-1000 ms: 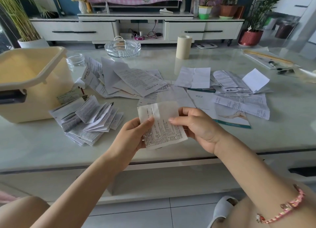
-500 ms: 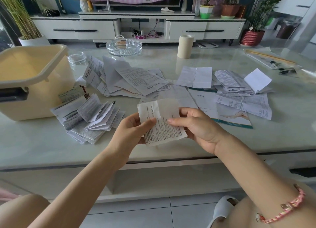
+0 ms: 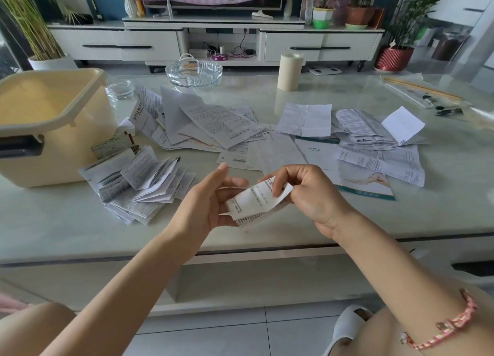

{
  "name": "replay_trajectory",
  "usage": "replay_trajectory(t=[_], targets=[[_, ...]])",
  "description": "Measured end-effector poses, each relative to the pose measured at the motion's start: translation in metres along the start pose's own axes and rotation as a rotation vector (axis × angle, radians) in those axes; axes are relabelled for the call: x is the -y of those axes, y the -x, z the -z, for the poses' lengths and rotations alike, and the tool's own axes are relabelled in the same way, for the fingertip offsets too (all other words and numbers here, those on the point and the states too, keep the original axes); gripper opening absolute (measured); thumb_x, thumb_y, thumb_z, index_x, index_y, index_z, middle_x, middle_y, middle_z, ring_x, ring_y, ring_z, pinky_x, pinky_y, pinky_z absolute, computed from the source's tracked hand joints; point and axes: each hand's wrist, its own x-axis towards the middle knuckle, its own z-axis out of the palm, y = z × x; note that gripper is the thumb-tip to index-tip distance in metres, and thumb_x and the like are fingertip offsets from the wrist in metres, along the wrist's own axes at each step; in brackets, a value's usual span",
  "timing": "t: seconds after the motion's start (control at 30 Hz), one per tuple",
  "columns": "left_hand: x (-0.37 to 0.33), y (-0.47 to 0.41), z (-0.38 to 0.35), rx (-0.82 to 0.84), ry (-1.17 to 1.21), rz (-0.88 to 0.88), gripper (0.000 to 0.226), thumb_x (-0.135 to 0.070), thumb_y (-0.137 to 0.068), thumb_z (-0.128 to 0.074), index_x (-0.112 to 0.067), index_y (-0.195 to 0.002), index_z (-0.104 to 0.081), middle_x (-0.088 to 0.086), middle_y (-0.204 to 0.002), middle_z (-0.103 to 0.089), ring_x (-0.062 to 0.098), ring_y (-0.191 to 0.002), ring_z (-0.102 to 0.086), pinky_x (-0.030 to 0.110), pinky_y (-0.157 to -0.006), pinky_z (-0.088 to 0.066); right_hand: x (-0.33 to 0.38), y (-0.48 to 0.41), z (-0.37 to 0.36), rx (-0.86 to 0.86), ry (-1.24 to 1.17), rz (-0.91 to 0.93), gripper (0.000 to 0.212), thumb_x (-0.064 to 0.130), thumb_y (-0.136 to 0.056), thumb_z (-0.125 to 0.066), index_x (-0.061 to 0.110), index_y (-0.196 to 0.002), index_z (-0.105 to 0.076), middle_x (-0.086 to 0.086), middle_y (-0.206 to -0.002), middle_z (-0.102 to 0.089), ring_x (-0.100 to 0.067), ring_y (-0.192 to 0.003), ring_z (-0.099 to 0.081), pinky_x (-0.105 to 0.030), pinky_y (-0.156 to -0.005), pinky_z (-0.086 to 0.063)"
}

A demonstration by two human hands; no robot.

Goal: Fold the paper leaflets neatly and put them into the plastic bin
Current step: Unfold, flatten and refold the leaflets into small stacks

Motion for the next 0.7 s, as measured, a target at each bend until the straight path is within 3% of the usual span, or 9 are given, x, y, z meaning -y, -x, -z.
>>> replay_trajectory(t=[0.07, 0.13, 0.2, 0.3, 0.4, 0.5, 0.6, 0.63, 0.7], targets=[[0.003, -0.001, 0.0, -0.005, -0.126, -0.009, 0.031, -0.037, -0.081, -0.053, -0.012, -0.095, -0.064, 0.012, -0.084, -0.066, 0.018, -0.067, -0.061, 0.028, -0.055, -0.052, -0.002, 0.0, -0.001, -0.004, 0.017, 0.029, 0.059, -0.027, -0.074, -0.035, 0.019, -0.043, -0.056, 0.003, -0.077, -0.07, -0.013, -0.081, -0.064, -0.019, -0.06, -0.052], [0.005, -0.001, -0.002, 0.004, -0.198, -0.003, 0.014, -0.018, -0.088, -0.055, -0.009, -0.09, -0.066, 0.009, -0.079, -0.065, 0.016, -0.065, -0.06, 0.026, -0.055, -0.052, -0.001, 0.001, -0.002, -0.024, 0.032, 0.043, 0.055, -0.024, -0.074, -0.033, 0.018, -0.048, -0.058, 0.003, -0.079, -0.071, -0.012, -0.082, -0.064, -0.017, -0.065, -0.049], [0.006, 0.0, -0.003, -0.019, -0.248, 0.019, 0.019, -0.009, -0.093, -0.05, -0.007, -0.083, -0.065, 0.007, -0.075, -0.066, 0.012, -0.062, -0.061, 0.021, -0.054, -0.051, 0.0, 0.0, -0.001, -0.063, 0.036, 0.042, 0.049, -0.02, -0.075, -0.032, 0.015, -0.054, -0.06, 0.001, -0.082, -0.071, -0.013, -0.088, -0.063, -0.019, -0.071, -0.045], [0.006, 0.001, -0.003, -0.053, -0.259, 0.032, 0.024, -0.014, -0.097, -0.046, -0.005, -0.086, -0.065, 0.009, -0.078, -0.068, 0.016, -0.067, -0.063, 0.021, -0.057, -0.054, -0.002, -0.003, 0.0, -0.151, 0.014, 0.048, 0.048, -0.014, -0.08, -0.037, 0.019, -0.055, -0.061, -0.003, -0.081, -0.07, -0.027, -0.098, -0.062, -0.028, -0.077, -0.043], [0.006, 0.002, -0.007, -0.034, -0.214, 0.077, 0.031, -0.027, -0.096, -0.044, -0.006, -0.092, -0.066, 0.007, -0.078, -0.068, 0.016, -0.067, -0.063, 0.025, -0.058, -0.054, -0.007, -0.003, -0.009, -0.176, 0.048, 0.072, 0.05, -0.015, -0.08, -0.04, 0.021, -0.053, -0.061, -0.002, -0.076, -0.067, -0.031, -0.091, -0.062, -0.029, -0.074, -0.045], [0.005, 0.005, -0.012, 0.098, -0.13, 0.212, 0.04, -0.039, -0.084, -0.049, -0.006, -0.102, -0.065, 0.011, -0.086, -0.07, 0.022, -0.074, -0.066, 0.032, -0.066, -0.056, -0.009, 0.0, -0.018, -0.164, 0.058, 0.109, 0.047, -0.017, -0.079, -0.043, 0.019, -0.054, -0.061, 0.002, -0.079, -0.066, -0.021, -0.078, -0.062, -0.029, -0.062, -0.049], [0.002, 0.008, -0.014, 0.237, -0.034, 0.319, 0.046, -0.036, -0.082, -0.051, -0.002, -0.111, -0.061, 0.018, -0.1, -0.07, 0.029, -0.083, -0.07, 0.033, -0.068, -0.059, -0.009, 0.001, -0.02, -0.153, 0.049, 0.121, 0.042, -0.014, -0.081, -0.049, 0.018, -0.056, -0.061, 0.001, -0.084, -0.065, -0.025, -0.075, -0.064, -0.042, -0.053, -0.051], [0.002, 0.009, -0.014, 0.247, -0.024, 0.317, 0.042, -0.033, -0.083, -0.051, -0.002, -0.111, -0.06, 0.018, -0.1, -0.071, 0.028, -0.082, -0.07, 0.031, -0.066, -0.059, -0.008, 0.001, -0.021, -0.157, 0.062, 0.121, 0.041, -0.014, -0.081, -0.048, 0.018, -0.059, -0.062, 0.001, -0.085, -0.065, -0.023, -0.075, -0.064, -0.041, -0.056, -0.052], [0.002, 0.011, -0.013, 0.204, -0.054, 0.263, 0.031, -0.026, -0.089, -0.049, -0.004, -0.108, -0.061, 0.014, -0.096, -0.072, 0.023, -0.075, -0.071, 0.027, -0.061, -0.058, -0.007, 0.0, -0.024, -0.186, 0.076, 0.119, 0.036, -0.011, -0.085, -0.043, 0.016, -0.072, -0.064, 0.002, -0.085, -0.065, -0.013, -0.071, -0.059, -0.027, -0.059, -0.049]])
